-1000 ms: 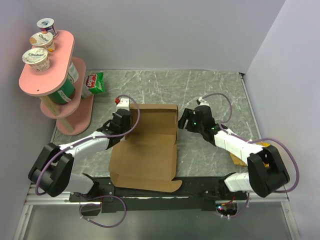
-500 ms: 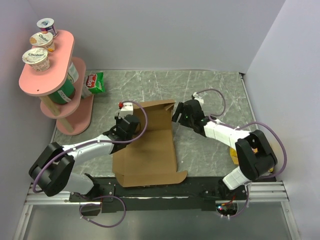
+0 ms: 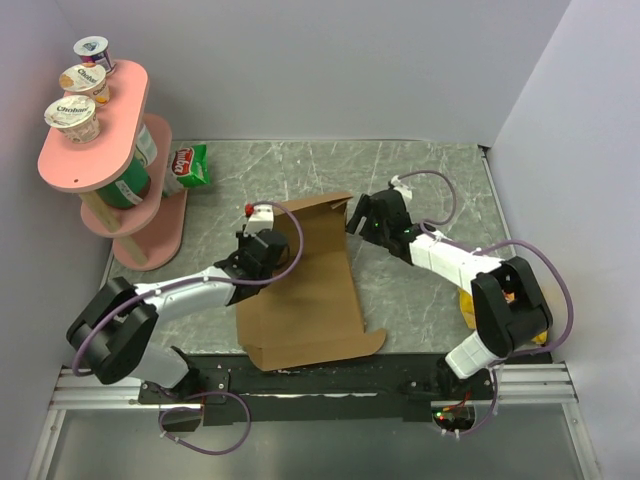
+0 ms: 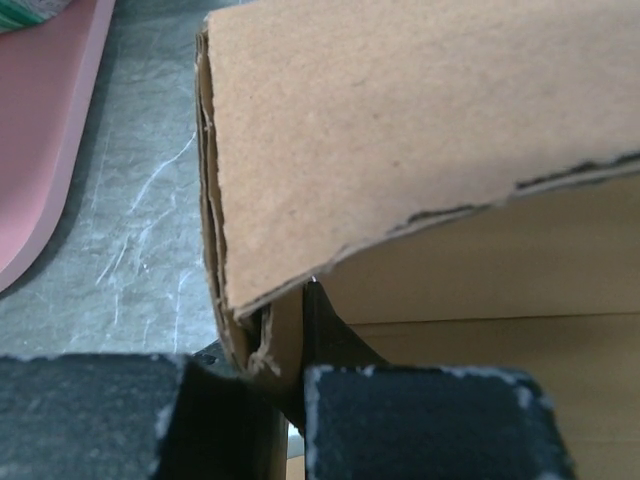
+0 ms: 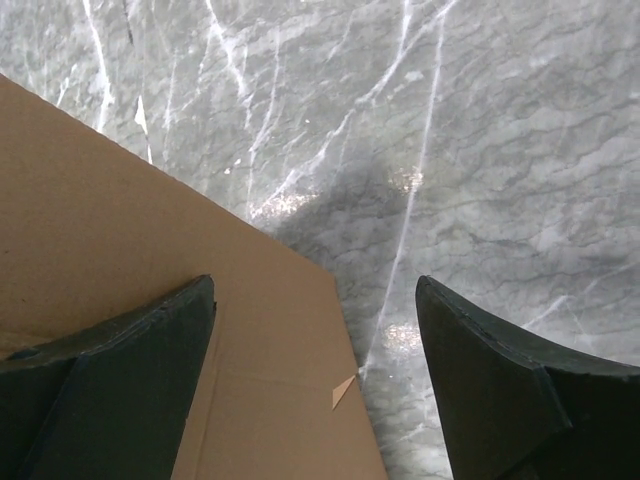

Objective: Fold the paper box

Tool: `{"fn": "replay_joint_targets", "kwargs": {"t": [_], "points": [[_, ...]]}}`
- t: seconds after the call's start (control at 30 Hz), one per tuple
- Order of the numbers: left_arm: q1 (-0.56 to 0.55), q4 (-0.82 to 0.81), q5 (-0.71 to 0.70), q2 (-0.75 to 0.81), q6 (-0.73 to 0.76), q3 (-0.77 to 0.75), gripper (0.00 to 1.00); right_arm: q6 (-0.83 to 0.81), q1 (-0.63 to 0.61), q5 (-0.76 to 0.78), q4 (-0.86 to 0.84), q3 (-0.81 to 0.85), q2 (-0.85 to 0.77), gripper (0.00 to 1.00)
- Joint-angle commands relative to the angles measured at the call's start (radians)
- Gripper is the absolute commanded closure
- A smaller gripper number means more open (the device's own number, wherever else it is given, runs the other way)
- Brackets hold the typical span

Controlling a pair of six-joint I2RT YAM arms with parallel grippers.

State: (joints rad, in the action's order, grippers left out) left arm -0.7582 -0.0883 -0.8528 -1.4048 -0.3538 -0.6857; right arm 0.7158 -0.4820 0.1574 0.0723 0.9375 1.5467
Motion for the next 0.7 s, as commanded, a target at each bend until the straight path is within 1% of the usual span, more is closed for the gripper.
{"fn": "replay_joint_targets", "kwargs": {"t": [0.0,0.07,0.1,0.17,0.2,0.23,0.27,0.3,0.33,0.37,0.47,0.5,0.53,0.57,0.67], "points": [[0.008,0.079,0.155,-0.048,0.029,-0.097,0.99,0.007,0.035,-0.073,-0.055,-0.03,-0.12,0.1],[0.046,0.085,0.173,-0.046,0.033,-0.092,0.99,-0.018,0.072,-0.11,-0.066,-0.095,-0.186,0.12],[0.06,0.085,0.185,-0.034,0.035,-0.089,0.99,-0.03,0.104,-0.122,-0.059,-0.153,-0.256,0.13],[0.089,0.085,0.207,-0.005,0.045,-0.077,0.99,-0.08,0.118,-0.15,-0.046,-0.209,-0.334,0.17],[0.097,0.085,0.21,0.004,0.05,-0.074,0.99,-0.104,0.117,-0.151,-0.022,-0.25,-0.411,0.19],[0.102,0.085,0.219,0.012,0.053,-0.072,0.99,-0.134,0.114,-0.157,-0.008,-0.27,-0.448,0.25],[0.115,0.085,0.224,0.021,0.058,-0.077,0.99,-0.136,0.109,-0.207,0.004,-0.29,-0.483,0.27],[0.12,0.085,0.225,0.023,0.061,-0.08,0.99,-0.136,0.102,-0.222,0.015,-0.33,-0.547,0.28],[0.123,0.085,0.225,0.023,0.064,-0.081,0.99,-0.133,0.079,-0.232,0.03,-0.35,-0.575,0.31],[0.125,0.085,0.227,0.024,0.067,-0.083,0.99,-0.125,0.062,-0.242,0.038,-0.368,-0.598,0.32],[0.128,0.085,0.235,0.02,0.064,-0.083,0.99,-0.072,0.025,-0.263,0.079,-0.411,-0.619,0.32],[0.128,0.087,0.238,0.017,0.062,-0.083,0.99,-0.058,0.02,-0.248,0.092,-0.425,-0.6,0.3],[0.128,0.085,0.241,0.013,0.061,-0.083,0.99,-0.041,0.019,-0.24,0.102,-0.433,-0.591,0.26],[0.128,0.085,0.245,0.012,0.058,-0.083,0.99,-0.038,0.019,-0.24,0.095,-0.443,-0.58,0.24],[0.128,0.085,0.256,0.009,0.059,-0.083,0.99,-0.029,0.014,-0.26,0.066,-0.473,-0.545,0.23]]}}
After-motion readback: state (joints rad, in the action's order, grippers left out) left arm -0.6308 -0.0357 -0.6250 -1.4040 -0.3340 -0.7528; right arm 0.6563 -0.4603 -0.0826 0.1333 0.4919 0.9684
